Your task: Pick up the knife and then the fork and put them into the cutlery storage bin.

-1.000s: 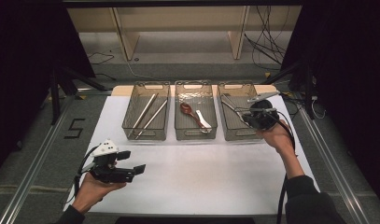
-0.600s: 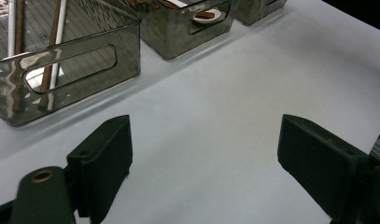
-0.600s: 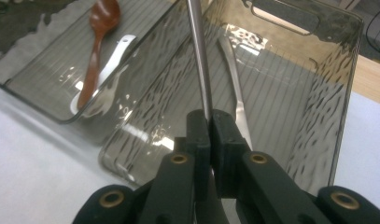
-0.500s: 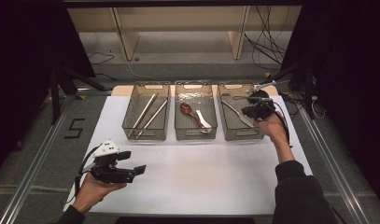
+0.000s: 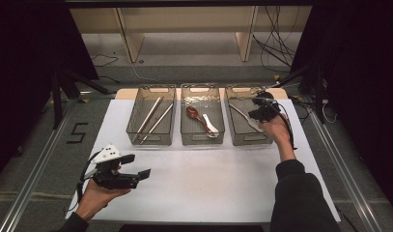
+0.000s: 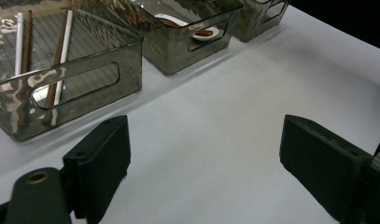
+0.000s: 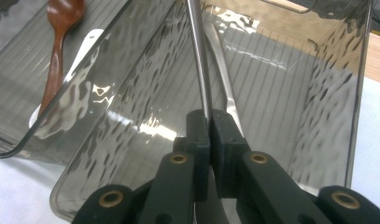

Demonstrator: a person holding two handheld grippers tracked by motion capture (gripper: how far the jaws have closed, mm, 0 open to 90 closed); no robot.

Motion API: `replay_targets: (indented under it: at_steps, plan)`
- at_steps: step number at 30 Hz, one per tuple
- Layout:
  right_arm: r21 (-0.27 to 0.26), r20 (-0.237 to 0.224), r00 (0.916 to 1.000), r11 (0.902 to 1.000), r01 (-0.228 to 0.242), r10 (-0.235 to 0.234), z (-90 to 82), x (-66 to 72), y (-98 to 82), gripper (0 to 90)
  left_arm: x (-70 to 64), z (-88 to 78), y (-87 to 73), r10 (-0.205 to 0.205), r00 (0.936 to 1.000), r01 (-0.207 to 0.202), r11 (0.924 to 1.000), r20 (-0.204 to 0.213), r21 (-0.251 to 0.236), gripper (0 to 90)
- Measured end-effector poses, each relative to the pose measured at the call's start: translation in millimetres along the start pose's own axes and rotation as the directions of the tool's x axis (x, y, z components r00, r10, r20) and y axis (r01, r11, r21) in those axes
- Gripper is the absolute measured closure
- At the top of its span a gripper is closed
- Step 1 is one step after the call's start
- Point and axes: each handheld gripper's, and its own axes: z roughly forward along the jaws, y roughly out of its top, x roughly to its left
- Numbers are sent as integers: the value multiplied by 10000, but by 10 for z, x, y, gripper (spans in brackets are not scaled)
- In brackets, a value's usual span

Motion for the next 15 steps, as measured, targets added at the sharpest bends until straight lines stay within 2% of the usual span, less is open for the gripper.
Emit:
replay_targets:
  at_steps: [8,10,11,15]
  plan:
    - [277,171,9998,9996,36,-40,119,21,16,853,-6,-14,4,-10,10000,12,9997,81,-260,158]
    - [303,191,9998,9995,41,-47,154,33,25,724,-5,-17,5,5,10000,-3,9996,86,-288,158]
    - [294,148,9999,9995,-65,61,165,37,34,702,-3,-19,4,20,10000,-17,9995,88,-303,158]
    - [118,154,9999,9999,5,-7,162,70,49,619,-4,-24,0,-125,9998,131,9989,136,-443,158]
